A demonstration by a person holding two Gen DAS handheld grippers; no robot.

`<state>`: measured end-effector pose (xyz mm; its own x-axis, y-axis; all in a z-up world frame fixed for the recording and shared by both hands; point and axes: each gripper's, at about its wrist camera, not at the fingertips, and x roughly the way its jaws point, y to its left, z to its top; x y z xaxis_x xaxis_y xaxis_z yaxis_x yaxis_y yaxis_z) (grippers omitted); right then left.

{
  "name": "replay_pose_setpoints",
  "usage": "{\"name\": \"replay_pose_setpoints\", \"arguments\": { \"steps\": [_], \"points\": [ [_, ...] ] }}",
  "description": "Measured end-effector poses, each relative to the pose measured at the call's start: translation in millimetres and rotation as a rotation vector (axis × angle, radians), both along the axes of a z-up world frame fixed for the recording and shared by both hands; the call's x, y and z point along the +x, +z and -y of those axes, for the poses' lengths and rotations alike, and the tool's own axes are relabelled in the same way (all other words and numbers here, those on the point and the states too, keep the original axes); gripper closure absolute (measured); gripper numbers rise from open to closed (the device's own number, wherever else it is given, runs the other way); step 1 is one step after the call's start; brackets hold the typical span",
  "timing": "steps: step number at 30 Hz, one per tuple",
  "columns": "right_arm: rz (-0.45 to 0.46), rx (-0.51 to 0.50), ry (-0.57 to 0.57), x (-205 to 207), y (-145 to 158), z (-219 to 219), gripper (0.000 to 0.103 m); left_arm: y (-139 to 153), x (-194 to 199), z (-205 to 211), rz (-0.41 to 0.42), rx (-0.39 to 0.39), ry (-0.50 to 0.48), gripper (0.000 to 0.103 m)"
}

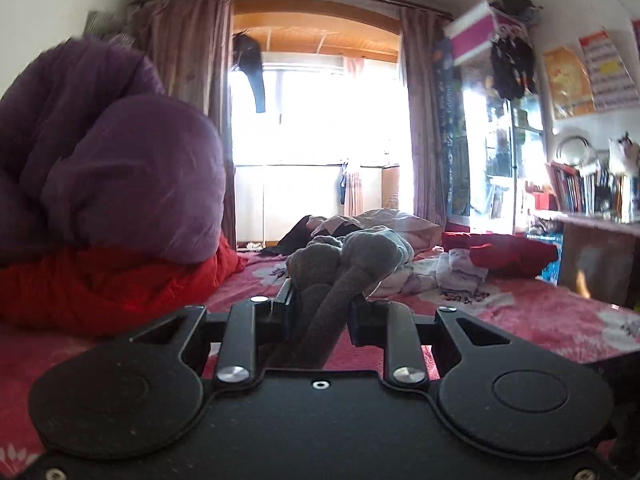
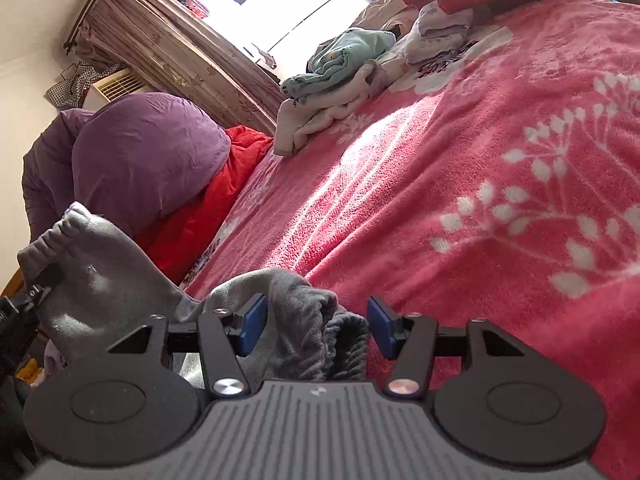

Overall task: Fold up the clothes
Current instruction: 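Lower the fold and open the left gripper while the right gripper approaches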

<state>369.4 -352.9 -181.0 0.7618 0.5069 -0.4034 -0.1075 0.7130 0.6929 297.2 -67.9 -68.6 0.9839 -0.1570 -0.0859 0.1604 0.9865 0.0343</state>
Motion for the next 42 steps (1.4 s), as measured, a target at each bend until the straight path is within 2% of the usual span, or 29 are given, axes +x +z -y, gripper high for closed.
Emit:
{"name": "replay_pose_setpoints", "arguments": {
  "steps": [3, 6, 10, 17, 27, 30, 34, 37, 39, 41, 42],
  "points": [
    [0.010, 0.030, 0.005, -2.1, 0.9, 6.6, 0.045, -12.0, -0.5, 28.1, 0.020, 0.090, -0.040, 0.080],
    [0.017, 0.047, -0.002, -4.7, 2.3, 14.1, 0.043, -33.3, 2.8, 53.9, 0.039, 0.214, -0.065, 0.080],
    [0.016, 0.087, -0.026, -6.3, 1.2, 28.1, 0.041, -55.1, 3.1, 84.2, 0.036, 0.332, -0.105, 0.080],
    [0.014, 0.127, -0.047, -6.2, -1.2, 43.3, 0.038, -77.4, 0.8, 111.2, 0.048, 0.451, -0.142, 0.080],
    [0.047, 0.115, -0.048, -7.2, 2.6, 47.7, 0.038, -88.7, -9.6, 112.4, 0.029, 0.493, -0.172, 0.080],
    [0.070, 0.084, -0.037, -8.2, 6.5, 43.3, 0.038, -94.6, -12.8, 115.4, 0.004, 0.534, -0.197, 0.079],
    [0.111, 0.038, -0.036, -9.1, 13.8, 37.8, 0.038, -108.7, -20.1, 124.8, -0.081, 0.613, -0.281, 0.066],
    [0.165, 0.009, -0.045, -10.7, 22.6, 34.4, 0.038, -93.2, -26.0, 113.5, -0.129, 0.634, -0.380, 0.064],
    [0.209, -0.011, -0.050, -11.9, 29.9, 31.2, 0.038, -72.9, -27.2, 92.2, -0.208, 0.565, -0.466, 0.060],
    [0.260, -0.028, -0.046, -13.5, 38.8, 25.1, 0.038, -47.3, -25.9, 67.0, -0.263, 0.486, -0.485, 0.057],
    [0.288, -0.032, -0.039, -14.2, 43.6, 21.3, 0.039, -37.8, -25.9, 54.3, -0.264, 0.442, -0.469, 0.057]
  ]
}}
